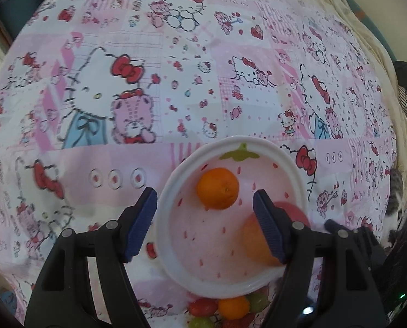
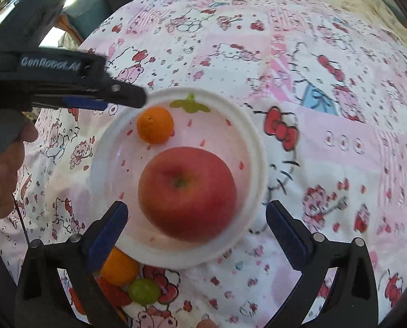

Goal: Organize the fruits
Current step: 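Release the mandarin and apple onto the plate, opening both grippers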

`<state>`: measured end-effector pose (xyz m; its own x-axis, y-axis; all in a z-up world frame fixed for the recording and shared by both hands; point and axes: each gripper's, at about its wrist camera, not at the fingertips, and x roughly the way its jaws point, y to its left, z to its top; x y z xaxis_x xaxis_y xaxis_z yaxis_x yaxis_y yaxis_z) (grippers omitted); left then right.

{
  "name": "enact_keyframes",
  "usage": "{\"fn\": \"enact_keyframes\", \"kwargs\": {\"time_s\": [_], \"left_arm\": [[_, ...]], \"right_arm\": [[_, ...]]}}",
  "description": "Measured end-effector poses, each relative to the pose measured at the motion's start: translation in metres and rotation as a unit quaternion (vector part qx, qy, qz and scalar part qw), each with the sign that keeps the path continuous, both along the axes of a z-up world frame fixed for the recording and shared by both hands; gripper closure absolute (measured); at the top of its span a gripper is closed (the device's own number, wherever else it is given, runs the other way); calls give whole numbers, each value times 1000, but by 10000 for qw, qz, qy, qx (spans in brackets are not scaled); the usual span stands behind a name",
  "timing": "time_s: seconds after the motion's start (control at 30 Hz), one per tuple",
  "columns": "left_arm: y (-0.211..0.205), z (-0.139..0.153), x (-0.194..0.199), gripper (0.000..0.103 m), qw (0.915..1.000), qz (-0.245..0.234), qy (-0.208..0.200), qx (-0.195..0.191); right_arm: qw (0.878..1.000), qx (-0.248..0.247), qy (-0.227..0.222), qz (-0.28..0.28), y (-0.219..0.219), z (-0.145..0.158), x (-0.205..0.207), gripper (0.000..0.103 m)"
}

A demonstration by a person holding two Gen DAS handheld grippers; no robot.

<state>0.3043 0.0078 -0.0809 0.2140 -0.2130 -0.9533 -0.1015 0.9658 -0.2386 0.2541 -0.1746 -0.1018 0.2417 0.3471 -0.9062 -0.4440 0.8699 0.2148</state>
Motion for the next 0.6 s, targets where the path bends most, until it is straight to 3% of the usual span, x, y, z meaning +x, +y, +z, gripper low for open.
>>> {"fn": "enact_keyframes", "kwargs": {"time_s": [0.4, 0.6], "left_arm": [[20, 25, -80, 33, 9999, 74, -75, 105], [21, 26, -133, 33, 10000, 54, 8, -81]], "right_arm": [[9977, 247, -333, -529, -25, 44, -50, 0], [9940, 879, -101, -636, -35, 56, -80, 0]]}}
